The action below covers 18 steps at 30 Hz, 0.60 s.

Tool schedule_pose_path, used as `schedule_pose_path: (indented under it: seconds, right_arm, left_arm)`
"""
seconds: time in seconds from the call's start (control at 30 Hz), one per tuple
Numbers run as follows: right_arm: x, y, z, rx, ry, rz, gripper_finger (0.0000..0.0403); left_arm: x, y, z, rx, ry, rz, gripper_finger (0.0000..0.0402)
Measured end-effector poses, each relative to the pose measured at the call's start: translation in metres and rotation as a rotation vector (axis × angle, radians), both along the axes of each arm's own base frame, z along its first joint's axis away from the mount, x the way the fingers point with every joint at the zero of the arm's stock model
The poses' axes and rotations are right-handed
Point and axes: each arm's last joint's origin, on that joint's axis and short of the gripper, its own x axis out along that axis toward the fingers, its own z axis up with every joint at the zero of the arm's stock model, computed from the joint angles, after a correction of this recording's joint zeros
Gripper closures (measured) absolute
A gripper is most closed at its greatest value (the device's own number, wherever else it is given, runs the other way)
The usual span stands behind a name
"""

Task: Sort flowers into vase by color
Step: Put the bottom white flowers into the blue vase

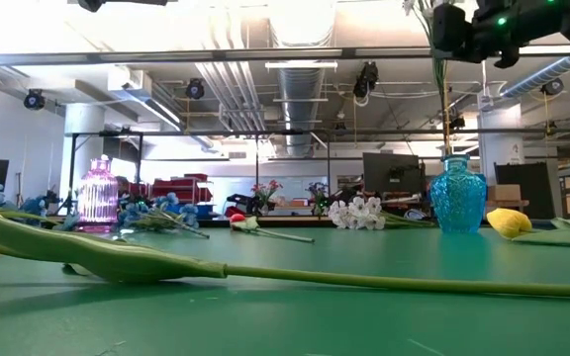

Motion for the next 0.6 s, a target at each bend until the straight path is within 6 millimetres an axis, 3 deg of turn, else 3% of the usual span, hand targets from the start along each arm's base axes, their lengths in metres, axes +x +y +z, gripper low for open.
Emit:
schedule_pose_path:
  seconds: [0.6]
  right_arm:
    - [0.001,-0.001,-0.027,0.111,0.042,-0.024,0.0375]
  left_arm:
    - [0.003,-0.001,-0.001,0.002,-0.004,0.019,0.0230]
